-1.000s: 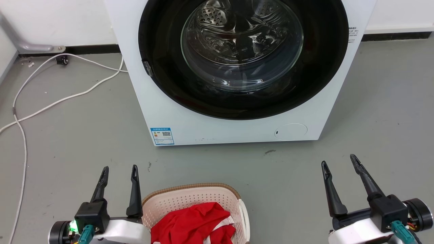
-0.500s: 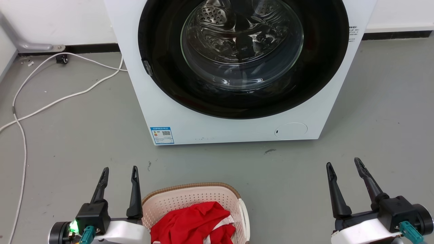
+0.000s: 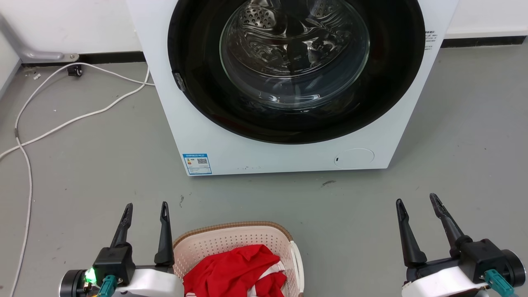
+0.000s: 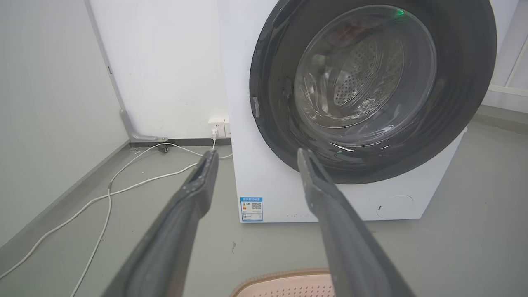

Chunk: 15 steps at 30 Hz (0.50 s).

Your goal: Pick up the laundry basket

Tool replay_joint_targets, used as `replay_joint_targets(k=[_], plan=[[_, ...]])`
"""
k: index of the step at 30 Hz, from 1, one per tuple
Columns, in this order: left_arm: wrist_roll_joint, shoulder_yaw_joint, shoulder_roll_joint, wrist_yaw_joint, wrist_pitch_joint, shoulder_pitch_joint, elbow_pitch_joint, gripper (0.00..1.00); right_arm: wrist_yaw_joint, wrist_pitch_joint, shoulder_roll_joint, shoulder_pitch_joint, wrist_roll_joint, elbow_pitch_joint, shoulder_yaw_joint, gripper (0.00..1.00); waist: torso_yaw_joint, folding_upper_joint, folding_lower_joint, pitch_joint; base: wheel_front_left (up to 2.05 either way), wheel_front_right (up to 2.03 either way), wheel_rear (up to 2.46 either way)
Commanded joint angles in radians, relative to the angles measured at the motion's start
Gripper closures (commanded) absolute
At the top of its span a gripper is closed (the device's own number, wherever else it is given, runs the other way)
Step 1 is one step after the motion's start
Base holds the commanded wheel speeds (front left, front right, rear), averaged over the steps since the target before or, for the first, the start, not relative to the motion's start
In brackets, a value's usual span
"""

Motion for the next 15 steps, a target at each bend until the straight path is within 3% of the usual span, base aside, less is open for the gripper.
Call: replay_joint_targets(k=[1,8,15], plan=[[0.006,0.003,0.002,0.003,-0.005,0.007,-0.003,0.0,0.0,-0.002,-0.002,0.008,0.003,0.002,0.003,0.0,0.0,0.0,0.0,0.001,0.0,0.0,0.0],[-0.002,0.018,0.002,-0.005,-0.005,-0.012,0.012,0.0,0.0,-0.002,-0.002,-0.012,-0.009,0.01,0.025,0.0,0.0,0.0,0.0,0.017,0.0,0.0,0.0],[0.004,0.056,0.005,-0.034,-0.004,-0.082,0.099,0.0,0.0,-0.002,-0.002,-0.1,-0.026,0.096,0.089,0.0,0.008,0.0,0.0,0.095,0.0,0.0,0.0]])
